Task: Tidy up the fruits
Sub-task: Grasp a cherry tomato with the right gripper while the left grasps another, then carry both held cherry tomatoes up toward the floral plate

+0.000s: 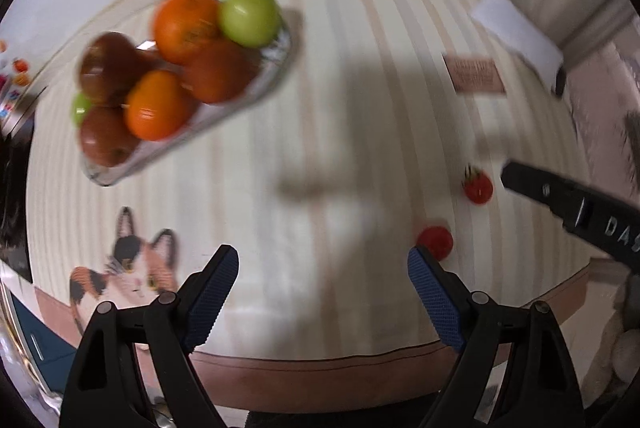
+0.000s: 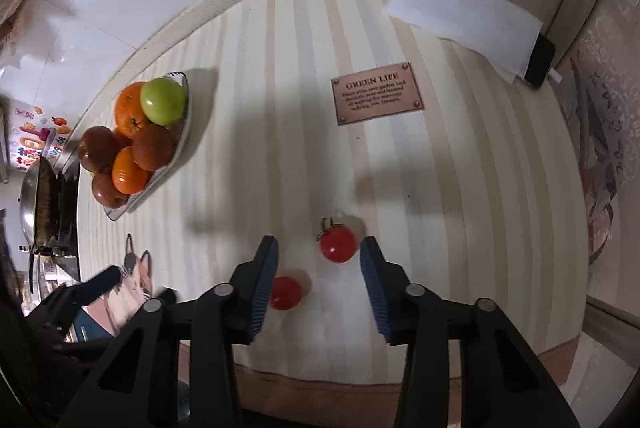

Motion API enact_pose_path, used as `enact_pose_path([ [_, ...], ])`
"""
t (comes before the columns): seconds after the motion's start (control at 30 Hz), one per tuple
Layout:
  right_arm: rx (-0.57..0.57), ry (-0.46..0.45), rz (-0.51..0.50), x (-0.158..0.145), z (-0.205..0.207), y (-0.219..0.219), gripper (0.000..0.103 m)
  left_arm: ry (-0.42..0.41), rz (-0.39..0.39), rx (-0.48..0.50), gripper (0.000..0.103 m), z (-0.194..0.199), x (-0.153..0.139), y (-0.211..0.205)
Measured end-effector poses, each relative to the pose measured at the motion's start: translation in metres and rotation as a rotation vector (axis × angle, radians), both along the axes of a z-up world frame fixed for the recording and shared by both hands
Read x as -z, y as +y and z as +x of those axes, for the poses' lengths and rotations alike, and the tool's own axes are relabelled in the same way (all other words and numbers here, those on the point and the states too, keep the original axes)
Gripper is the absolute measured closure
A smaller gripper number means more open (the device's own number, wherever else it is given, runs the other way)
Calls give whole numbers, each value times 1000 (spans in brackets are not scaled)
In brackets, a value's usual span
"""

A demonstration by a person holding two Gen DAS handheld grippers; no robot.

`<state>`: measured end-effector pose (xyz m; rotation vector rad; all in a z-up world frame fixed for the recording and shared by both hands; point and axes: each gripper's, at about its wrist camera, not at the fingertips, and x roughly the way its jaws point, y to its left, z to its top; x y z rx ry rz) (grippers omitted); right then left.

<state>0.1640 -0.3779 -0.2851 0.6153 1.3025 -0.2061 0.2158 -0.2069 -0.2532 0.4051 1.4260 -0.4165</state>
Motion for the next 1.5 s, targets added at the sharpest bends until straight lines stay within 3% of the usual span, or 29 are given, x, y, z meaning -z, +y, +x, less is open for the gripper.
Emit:
enact_pose_path([
  [0.23, -65, 45, 0, 32, 17, 5, 59, 28, 18, 28, 16, -6, 20, -15],
  [0.37, -118, 65, -19, 48, 22, 13, 74, 29, 15, 34, 16, -3, 22, -21],
  [0.47, -121, 51, -57, 46, 17, 12, 75, 51, -11, 40, 17, -3, 24, -28],
  [0.57, -69, 51, -34, 46, 5, -2, 75, 124, -67, 41, 18, -3, 34, -35],
  [0.67, -20, 64, -22, 48, -7, -16, 75, 142, -60, 64, 27, -6, 44, -47],
  [0.8, 5, 78, -21, 50, -18, -25, 75, 154, -49, 104, 49, -10, 56, -62],
  [1.07, 6, 87, -50, 49, -21, -26, 74, 47, -21, 206, 80, -20, 54, -93],
  [1.27, 3, 76, -53, 39, -19, -32, 74, 35, -43, 189, 83, -20, 48, -87],
  [1.5, -27, 31, -40, 14, -2, -19, 74, 30, -129, 40, 85, 13, 23, -31],
])
